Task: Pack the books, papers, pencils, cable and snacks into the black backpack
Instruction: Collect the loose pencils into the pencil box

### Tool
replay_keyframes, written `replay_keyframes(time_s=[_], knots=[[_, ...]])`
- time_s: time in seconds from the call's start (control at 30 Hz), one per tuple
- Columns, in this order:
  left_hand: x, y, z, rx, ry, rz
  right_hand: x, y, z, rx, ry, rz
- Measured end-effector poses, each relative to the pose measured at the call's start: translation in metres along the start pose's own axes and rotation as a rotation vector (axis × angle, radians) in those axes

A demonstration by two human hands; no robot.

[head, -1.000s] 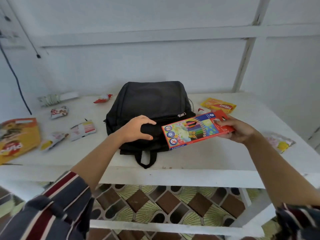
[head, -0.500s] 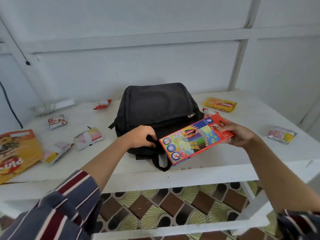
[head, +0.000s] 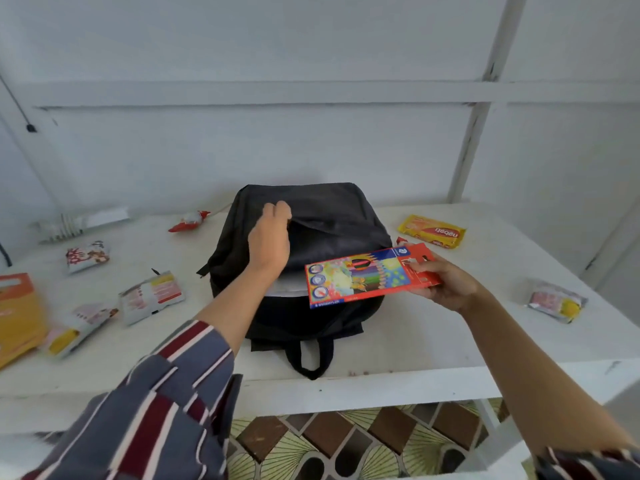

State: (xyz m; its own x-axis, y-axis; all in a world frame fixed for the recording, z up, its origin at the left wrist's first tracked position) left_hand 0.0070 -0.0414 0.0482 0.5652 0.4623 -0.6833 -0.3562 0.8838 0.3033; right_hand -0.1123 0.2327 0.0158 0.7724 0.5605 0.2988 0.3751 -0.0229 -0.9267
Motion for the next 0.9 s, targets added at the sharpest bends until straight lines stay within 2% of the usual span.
replay_keyframes(time_s=[0.1,0.17,0.23,0.3,0.4,0.57,0.8,0.9], knots=[[0.022,-0.013,-0.001,0.132,0.010,-0.355,-0.007,0.001,0.003,0.000,0.033,-0.014],[0.034,-0.032,-0.002,0.164,-0.125,-0.550,-0.010,0.000,0.005,0.019,0.041,-0.019],[0.037,-0.050,-0.003,0.087,-0.302,-0.639,-0.012,-0.003,0.004,0.042,0.054,-0.024],[0.035,-0.054,0.003,-0.005,-0.486,-0.653,-0.014,-0.003,0.003,0.047,0.082,-0.032],[0.028,-0.053,0.002,-0.100,-0.610,-0.684,-0.014,-0.003,0.001,0.024,0.087,-0.033],[0.014,-0.051,0.001,0.003,-0.588,-0.627,-0.010,-0.002,0.002,0.004,0.073,-0.009],[-0.017,-0.051,0.010,0.308,-0.530,-0.394,-0.007,-0.005,-0.002,0.039,0.046,-0.009],[-0.040,-0.048,0.013,0.460,-0.587,-0.296,-0.009,-0.008,-0.011,0.017,0.057,0.008]])
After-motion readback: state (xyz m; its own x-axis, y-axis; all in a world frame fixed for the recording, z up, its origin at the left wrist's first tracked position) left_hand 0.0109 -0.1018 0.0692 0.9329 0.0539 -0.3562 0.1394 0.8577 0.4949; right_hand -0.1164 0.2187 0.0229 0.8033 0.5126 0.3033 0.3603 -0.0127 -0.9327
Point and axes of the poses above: each hand's wrist, its own x-axis away from the middle knuckle, its own z-axis out of the back of the hand, y = z × x, the point moved 1 cm from there along -x, towards the middle knuckle, and after that the axes turned 8 degrees about y, right-handed, at the moved point
